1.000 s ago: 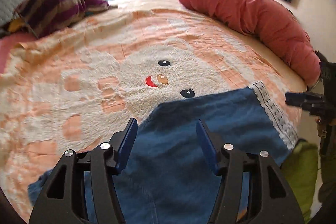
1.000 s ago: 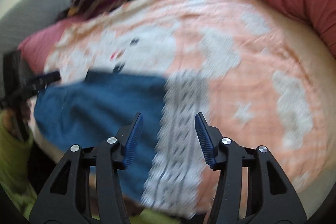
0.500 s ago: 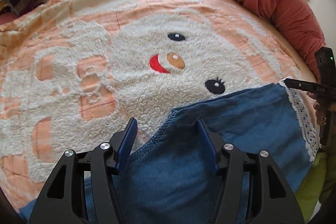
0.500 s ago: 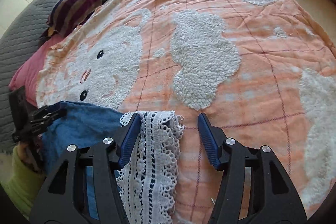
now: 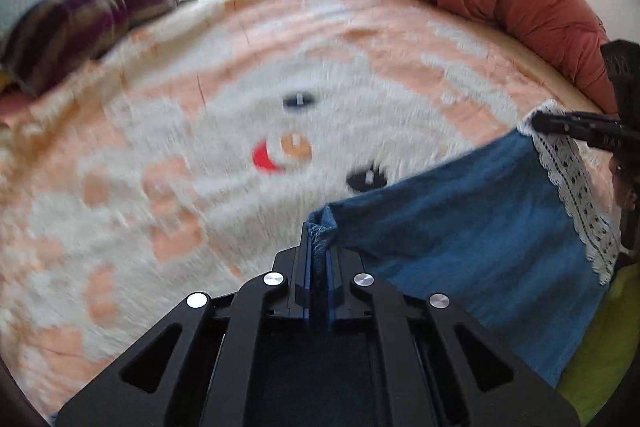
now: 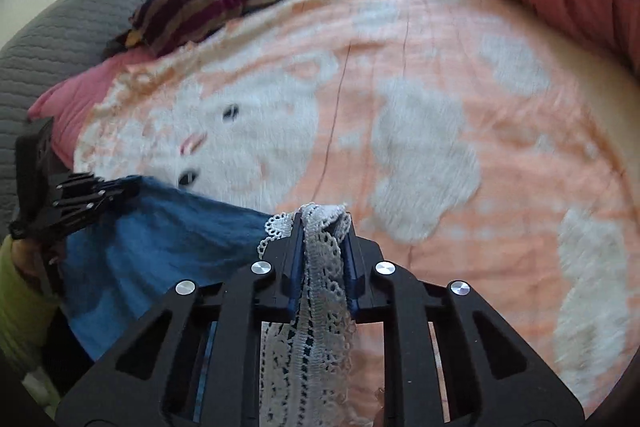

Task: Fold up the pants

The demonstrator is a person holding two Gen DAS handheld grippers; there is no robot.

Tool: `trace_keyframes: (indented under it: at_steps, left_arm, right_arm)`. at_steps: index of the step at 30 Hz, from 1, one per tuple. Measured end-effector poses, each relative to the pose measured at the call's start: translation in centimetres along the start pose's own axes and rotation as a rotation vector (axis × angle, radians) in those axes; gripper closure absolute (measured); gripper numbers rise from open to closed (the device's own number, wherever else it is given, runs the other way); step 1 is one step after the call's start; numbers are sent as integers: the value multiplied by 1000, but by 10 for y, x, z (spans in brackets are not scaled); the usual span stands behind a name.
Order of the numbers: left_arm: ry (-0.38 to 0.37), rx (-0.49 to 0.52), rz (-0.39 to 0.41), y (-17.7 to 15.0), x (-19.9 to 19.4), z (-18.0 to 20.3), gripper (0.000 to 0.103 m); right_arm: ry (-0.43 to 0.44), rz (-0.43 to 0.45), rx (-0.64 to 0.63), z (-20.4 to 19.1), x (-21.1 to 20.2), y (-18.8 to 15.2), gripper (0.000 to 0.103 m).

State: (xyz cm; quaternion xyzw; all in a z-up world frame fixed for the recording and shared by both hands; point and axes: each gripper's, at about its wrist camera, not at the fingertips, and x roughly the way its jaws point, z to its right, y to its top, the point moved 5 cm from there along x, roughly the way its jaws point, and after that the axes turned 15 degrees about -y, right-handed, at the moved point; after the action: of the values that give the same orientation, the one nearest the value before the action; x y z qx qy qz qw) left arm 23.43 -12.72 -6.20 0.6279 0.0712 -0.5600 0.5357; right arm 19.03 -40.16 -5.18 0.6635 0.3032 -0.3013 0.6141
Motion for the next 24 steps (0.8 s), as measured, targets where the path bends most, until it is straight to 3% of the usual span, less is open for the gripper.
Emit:
trace_keyframes:
  at_steps: [3,6,11,15,17,20,24]
  left_arm:
    - [4,3,21,19,-3,-1,99]
    - [40,13,2,26,15,-2,98]
    - [33,-60,-36,13,46,-18,97]
    - [36,-65,-33,6,56,-24,94]
    - [35,-74,-18,6,56,-26,90]
    - [20,-111,12,4,43,-32,82]
    - [48,-114,74,-3,2,-32,80]
  right_arm:
    - [-35,54,-17,8,-7,29,94]
    - [-73,23,-45,12,11,43,94]
    - [-136,-91,-95,15,63,26,92]
    - [-167,-91,-124,13,72,18,87]
    - [-196,-71,-114,16,66,20,74]
    - [-152,-26,19,33,36,22,70]
    - [-74,49,132,47,-22,5,61]
